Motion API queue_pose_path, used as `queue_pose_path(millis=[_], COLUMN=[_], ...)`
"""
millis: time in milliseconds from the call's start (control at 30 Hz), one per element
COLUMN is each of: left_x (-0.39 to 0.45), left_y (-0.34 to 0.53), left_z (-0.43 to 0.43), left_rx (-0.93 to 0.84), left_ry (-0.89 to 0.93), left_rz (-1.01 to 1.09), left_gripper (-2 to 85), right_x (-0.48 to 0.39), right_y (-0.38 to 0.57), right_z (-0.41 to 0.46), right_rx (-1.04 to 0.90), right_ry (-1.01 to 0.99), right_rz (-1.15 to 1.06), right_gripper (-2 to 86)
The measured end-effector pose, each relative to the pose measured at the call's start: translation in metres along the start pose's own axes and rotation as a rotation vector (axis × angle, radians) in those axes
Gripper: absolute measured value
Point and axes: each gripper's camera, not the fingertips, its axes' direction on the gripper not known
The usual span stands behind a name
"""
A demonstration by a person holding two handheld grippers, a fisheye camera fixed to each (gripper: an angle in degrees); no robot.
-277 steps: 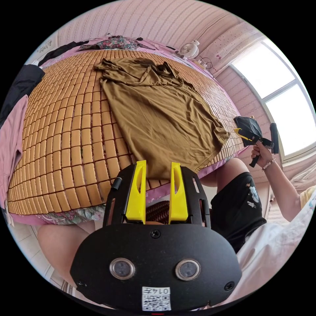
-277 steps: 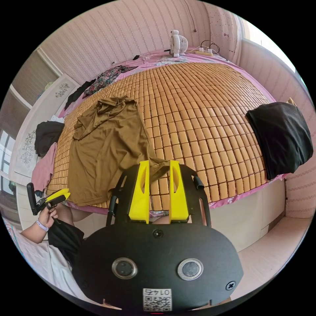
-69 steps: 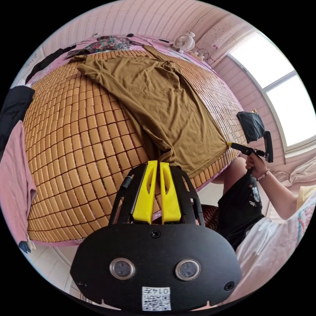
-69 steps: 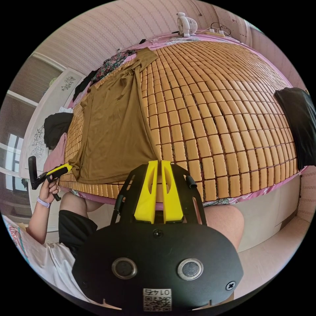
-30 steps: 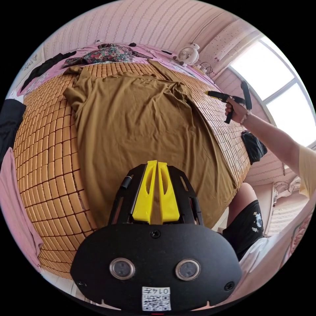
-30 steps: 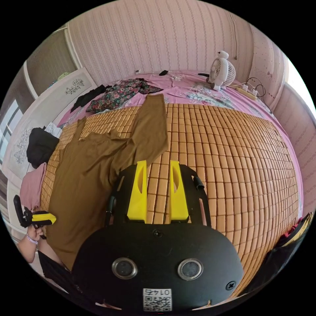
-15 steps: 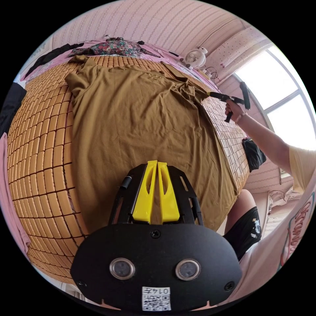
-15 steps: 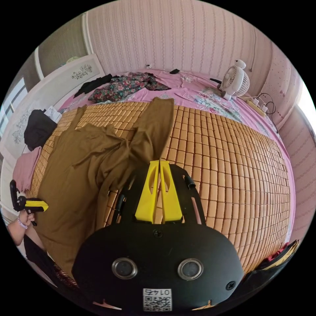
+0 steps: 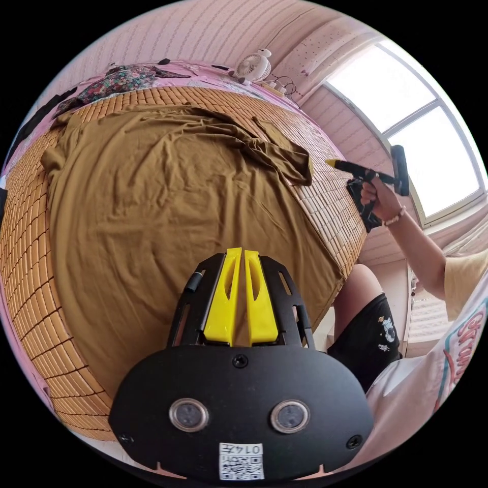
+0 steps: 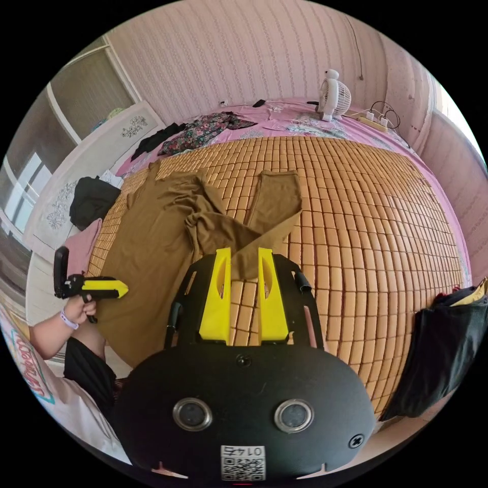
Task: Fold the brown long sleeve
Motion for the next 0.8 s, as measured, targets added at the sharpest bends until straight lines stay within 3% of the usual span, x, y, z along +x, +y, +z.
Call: queue_pose_path(millis=[200, 267, 433, 567, 633, 700, 800], left_x=[-0.005, -0.011, -0.023, -0.033, -0.036, -0.039, -0.042], left_y=[-0.002, -0.005, -0.010, -0.016, -0.019, -0.022, -0.028], left_z=[0.028, 0.035, 0.048, 0.059, 0.064, 0.068, 0.073], left_rx=[-0.025, -0.023, -0.011, -0.010, -0.012, -0.013, -0.006], left_ry=[-0.013, 0.003, 0.031, 0.046, 0.050, 0.051, 0.067], left_rz=[0.019, 0.010, -0.004, -0.020, -0.029, -0.040, -0.046], left_gripper=[-0.7, -0.7, -0.7, -0.7, -0.7, -0.7, -0.7], right_x=[0.028, 0.045, 0.041, 0.046, 0.047, 0.040, 0.036], right_y=[-0.101, -0.107, -0.094, -0.067, -0.050, -0.010, 0.056], right_z=[0.064, 0.078, 0.063, -0.001, -0.054, -0.146, -0.230], right_rx=[-0.094, -0.182, -0.124, -0.002, 0.114, 0.347, 0.475], right_ry=[0.331, 0.339, 0.230, 0.177, 0.137, 0.083, 0.145], right_rz=[0.142, 0.205, 0.090, 0.039, 0.050, 0.061, 0.131], right_gripper=[6.8, 5.4, 1.7, 0.8, 0.8, 0.8, 1.5])
